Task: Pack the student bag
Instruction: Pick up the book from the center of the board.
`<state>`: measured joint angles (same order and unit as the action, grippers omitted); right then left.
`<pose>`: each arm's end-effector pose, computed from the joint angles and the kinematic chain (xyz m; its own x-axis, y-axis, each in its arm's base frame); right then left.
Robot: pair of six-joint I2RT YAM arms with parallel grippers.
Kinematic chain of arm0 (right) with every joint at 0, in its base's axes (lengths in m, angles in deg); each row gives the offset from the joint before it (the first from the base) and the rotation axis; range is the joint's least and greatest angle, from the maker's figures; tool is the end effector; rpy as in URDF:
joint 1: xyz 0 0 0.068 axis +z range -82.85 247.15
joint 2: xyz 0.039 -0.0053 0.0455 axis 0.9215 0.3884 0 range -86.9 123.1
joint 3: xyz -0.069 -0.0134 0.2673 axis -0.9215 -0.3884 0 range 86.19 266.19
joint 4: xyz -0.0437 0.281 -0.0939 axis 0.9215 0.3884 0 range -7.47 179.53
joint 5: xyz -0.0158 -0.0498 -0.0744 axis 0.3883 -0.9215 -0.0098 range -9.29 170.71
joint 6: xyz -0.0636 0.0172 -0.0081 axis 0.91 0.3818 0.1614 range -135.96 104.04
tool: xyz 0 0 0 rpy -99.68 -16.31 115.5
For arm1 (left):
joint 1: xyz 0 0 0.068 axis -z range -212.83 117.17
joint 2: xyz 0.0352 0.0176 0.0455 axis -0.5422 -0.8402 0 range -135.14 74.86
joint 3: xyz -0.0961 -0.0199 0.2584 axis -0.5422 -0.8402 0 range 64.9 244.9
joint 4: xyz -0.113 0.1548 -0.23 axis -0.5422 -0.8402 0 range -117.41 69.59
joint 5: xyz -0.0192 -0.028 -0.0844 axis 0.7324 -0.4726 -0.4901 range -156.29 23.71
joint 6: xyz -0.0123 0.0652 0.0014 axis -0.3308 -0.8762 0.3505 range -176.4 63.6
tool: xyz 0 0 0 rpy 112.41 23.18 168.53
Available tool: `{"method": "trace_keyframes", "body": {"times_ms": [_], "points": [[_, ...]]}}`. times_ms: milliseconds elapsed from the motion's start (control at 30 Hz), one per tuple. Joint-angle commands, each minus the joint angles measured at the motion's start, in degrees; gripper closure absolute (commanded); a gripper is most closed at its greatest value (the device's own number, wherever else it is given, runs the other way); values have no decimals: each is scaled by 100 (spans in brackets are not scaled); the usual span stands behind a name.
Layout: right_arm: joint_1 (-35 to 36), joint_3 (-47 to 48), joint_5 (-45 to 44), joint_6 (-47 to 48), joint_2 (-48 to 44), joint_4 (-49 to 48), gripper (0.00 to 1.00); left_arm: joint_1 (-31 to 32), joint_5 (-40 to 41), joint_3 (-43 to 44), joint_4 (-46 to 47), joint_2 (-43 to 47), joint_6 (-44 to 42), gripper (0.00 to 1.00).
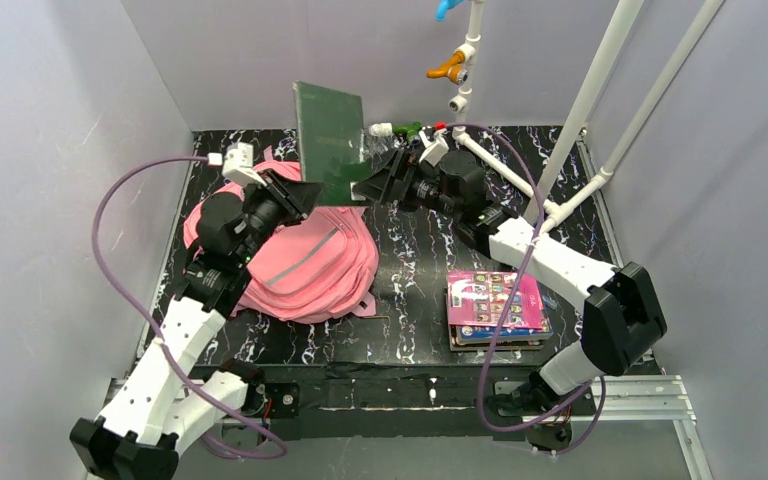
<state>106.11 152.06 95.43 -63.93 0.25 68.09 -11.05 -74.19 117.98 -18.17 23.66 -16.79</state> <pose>0.3168 0.2735 0.3184 -0.6595 0.3906 -0.6423 -0.4697 0.4529 0.7578 0.2397 -0.1037 0.4005 -0.2641 -0.5746 -0.7746 0.4238 0.6523 -0.6284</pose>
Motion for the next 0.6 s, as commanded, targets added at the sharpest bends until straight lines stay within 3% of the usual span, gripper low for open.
{"method": "trace_keyframes", "body": {"times_ms": [0, 200, 333, 433, 500, 567], "points": [[405, 90, -590, -1056, -280, -1113, 2, 37, 477, 246, 1231, 546, 599, 100], [547, -405, -189, -2498, 73, -4221, 2, 41, 605, -169, 2575, 629, 1895, 100], [697, -638, -624, -3509, 510, -6089, 3, 37, 608, -439, 3289, 519, 2714, 100], [851, -600, -1061, -3689, 680, -6686, 5, 37, 671, -698, 3645, 436, 3216, 100], [911, -500, -1215, -3723, 767, -6776, 16, 41, 706, -860, 3913, 428, 3387, 100], [957, -474, -1419, -3711, 798, -6783, 19, 37, 928, -973, 3979, 523, 3337, 100]]}}
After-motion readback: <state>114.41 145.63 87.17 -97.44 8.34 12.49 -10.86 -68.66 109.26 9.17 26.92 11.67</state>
